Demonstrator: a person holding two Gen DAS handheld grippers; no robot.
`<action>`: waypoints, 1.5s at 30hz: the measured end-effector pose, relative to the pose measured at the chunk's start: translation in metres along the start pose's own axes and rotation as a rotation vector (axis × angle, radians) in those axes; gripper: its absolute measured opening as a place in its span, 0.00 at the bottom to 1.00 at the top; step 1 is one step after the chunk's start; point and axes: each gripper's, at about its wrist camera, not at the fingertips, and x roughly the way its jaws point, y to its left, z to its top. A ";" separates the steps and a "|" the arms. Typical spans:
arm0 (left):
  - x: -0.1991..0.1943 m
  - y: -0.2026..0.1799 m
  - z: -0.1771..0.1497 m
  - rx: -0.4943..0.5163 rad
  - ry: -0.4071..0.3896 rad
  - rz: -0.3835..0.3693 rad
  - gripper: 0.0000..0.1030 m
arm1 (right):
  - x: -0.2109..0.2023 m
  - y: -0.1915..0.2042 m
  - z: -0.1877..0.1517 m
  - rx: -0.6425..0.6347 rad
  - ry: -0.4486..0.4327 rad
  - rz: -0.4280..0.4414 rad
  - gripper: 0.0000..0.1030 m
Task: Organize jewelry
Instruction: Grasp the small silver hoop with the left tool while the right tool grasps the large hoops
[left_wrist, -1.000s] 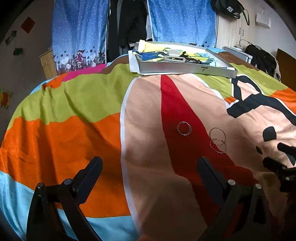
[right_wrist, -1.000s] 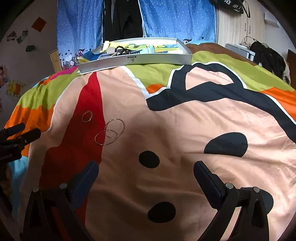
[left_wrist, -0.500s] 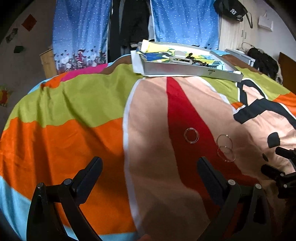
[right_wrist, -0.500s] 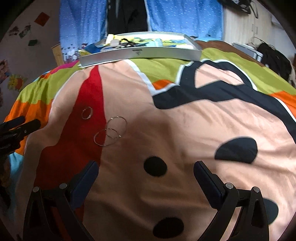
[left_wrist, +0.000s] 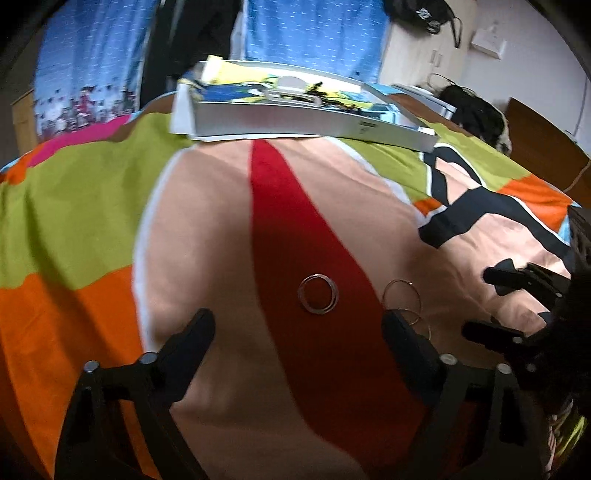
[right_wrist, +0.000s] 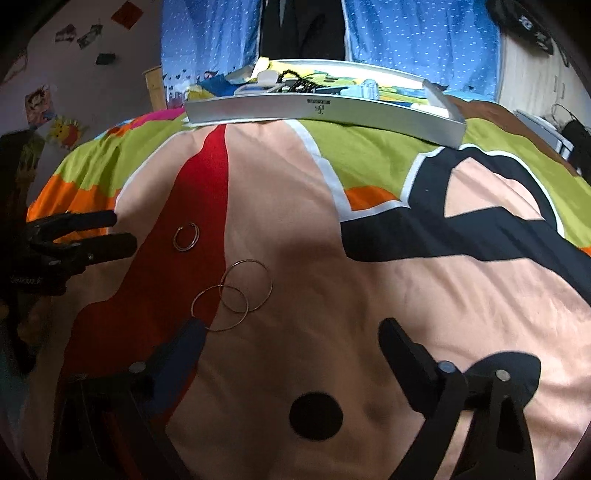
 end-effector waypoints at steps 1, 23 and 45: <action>0.005 0.001 0.002 0.000 0.008 -0.009 0.73 | 0.003 0.001 0.002 -0.011 0.007 0.008 0.86; 0.061 0.013 0.015 0.019 0.192 -0.054 0.24 | 0.068 0.033 0.025 -0.300 0.100 0.012 0.58; 0.032 0.010 0.010 -0.014 0.078 -0.094 0.23 | 0.048 0.035 0.009 -0.267 -0.061 -0.062 0.41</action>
